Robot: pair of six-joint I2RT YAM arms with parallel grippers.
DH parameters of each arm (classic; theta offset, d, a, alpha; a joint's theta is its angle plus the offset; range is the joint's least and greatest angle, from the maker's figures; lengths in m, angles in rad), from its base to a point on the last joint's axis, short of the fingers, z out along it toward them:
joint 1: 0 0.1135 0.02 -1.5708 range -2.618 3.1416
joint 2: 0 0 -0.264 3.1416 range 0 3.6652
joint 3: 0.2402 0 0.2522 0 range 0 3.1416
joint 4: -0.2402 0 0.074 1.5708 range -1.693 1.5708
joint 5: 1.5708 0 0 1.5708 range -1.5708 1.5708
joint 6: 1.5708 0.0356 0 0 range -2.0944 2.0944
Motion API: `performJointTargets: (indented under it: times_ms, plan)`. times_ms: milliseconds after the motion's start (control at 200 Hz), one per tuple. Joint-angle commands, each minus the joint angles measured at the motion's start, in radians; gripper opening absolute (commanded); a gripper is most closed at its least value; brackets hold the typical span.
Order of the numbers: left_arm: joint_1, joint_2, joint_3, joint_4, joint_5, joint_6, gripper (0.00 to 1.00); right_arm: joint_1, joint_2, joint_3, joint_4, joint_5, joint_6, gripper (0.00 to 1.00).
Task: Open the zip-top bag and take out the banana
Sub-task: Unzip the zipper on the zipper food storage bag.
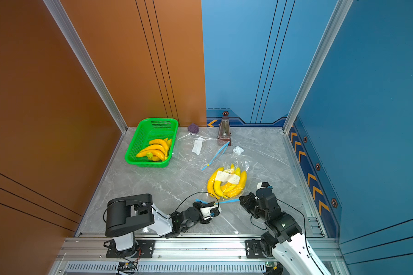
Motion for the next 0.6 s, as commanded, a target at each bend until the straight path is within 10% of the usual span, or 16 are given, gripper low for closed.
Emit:
performJointTargets:
  times_ms: [0, 596]
  plan:
    - [0.025, -0.017, -0.044, -0.073, -0.074, -0.034, 0.05, -0.038, -0.019, 0.04, -0.028, 0.009, -0.034, 0.0]
    - [0.04, -0.068, -0.144, -0.073, -0.143, -0.087, 0.05, -0.178, -0.025, 0.039, -0.076, -0.033, -0.095, 0.0]
